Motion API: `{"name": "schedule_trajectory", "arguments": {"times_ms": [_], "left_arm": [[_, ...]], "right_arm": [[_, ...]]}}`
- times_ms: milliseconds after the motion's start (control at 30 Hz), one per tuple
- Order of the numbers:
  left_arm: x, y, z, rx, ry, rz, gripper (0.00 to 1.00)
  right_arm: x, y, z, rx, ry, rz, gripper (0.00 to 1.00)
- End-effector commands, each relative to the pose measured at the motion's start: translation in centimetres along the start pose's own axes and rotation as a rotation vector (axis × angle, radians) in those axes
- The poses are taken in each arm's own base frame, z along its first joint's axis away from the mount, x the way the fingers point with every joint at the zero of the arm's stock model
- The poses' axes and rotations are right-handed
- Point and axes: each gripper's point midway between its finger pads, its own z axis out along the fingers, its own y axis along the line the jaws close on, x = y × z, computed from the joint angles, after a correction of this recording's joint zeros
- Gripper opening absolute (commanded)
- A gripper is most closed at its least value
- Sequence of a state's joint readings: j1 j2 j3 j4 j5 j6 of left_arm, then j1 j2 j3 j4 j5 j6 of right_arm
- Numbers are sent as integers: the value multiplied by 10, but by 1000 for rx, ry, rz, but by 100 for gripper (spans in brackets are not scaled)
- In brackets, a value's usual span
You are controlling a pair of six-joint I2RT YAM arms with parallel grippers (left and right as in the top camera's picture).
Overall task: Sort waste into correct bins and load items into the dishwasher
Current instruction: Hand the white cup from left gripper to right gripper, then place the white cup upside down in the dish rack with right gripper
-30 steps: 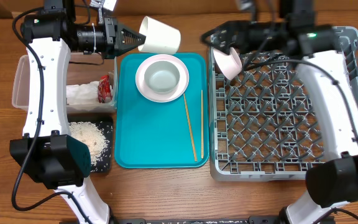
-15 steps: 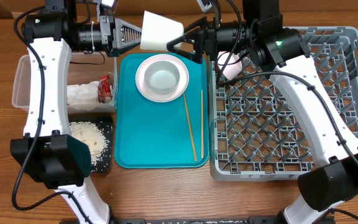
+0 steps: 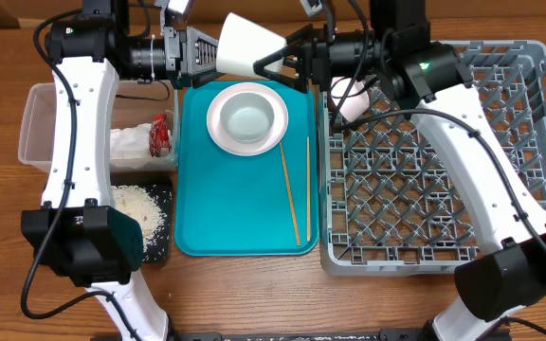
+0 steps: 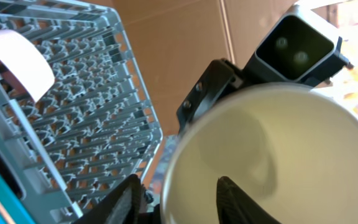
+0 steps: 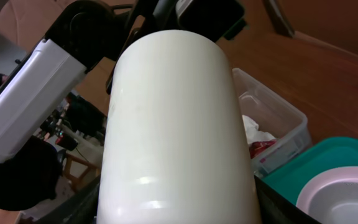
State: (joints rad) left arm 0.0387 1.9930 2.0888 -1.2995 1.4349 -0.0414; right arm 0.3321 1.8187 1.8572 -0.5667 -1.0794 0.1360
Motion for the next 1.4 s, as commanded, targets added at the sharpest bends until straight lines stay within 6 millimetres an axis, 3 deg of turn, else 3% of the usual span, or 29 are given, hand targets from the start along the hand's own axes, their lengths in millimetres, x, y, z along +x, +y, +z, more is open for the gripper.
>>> {"name": "schedule_trajectory", "arguments": {"times_ms": [0, 67, 133, 200, 300, 367, 433, 467, 500, 600, 767, 867, 1067, 1233, 1367], "left_arm": [[1, 0, 0, -72, -1, 49, 47], [0, 13, -1, -147, -5, 47, 50], [1, 34, -6, -275, -8, 32, 54], [2, 58, -15, -419, -9, 20, 58], [4, 83, -28, -587, -8, 2, 60], [7, 97, -38, -689, -1, -15, 62], [10, 104, -44, -740, 4, -25, 63], [12, 110, -51, -795, 9, -33, 63], [13, 112, -53, -813, 11, -36, 63], [15, 115, -55, -833, 16, -44, 63], [16, 116, -57, -848, 19, -47, 63], [17, 118, -60, -865, 21, -51, 63], [18, 118, -60, -865, 25, -57, 63], [21, 118, -60, -865, 33, -69, 63], [22, 118, -60, -865, 36, -74, 63]], "right_arm": [[-5, -17, -14, 61, -19, 29, 48], [1, -36, -24, 171, -17, 89, 48], [18, -63, -50, 383, 6, 200, 48], [41, -72, -73, 561, 59, 288, 48], [91, -67, -115, 810, 199, 429, 49], [141, -53, -151, 995, 347, 610, 49], [168, -40, -166, 1059, 441, 723, 49], [191, -30, -167, 1072, 511, 807, 49], [201, -27, -163, 1071, 526, 839, 49], [232, -29, -163, 1132, 611, 904, 49], [299, -28, -164, 1187, 779, 1060, 49], [313, -26, -155, 1174, 810, 1065, 49], [313, -24, -137, 1167, 809, 1007, 49], [313, -29, -144, 1219, 808, 987, 57], [310, -29, -147, 1231, 806, 978, 49]]}}
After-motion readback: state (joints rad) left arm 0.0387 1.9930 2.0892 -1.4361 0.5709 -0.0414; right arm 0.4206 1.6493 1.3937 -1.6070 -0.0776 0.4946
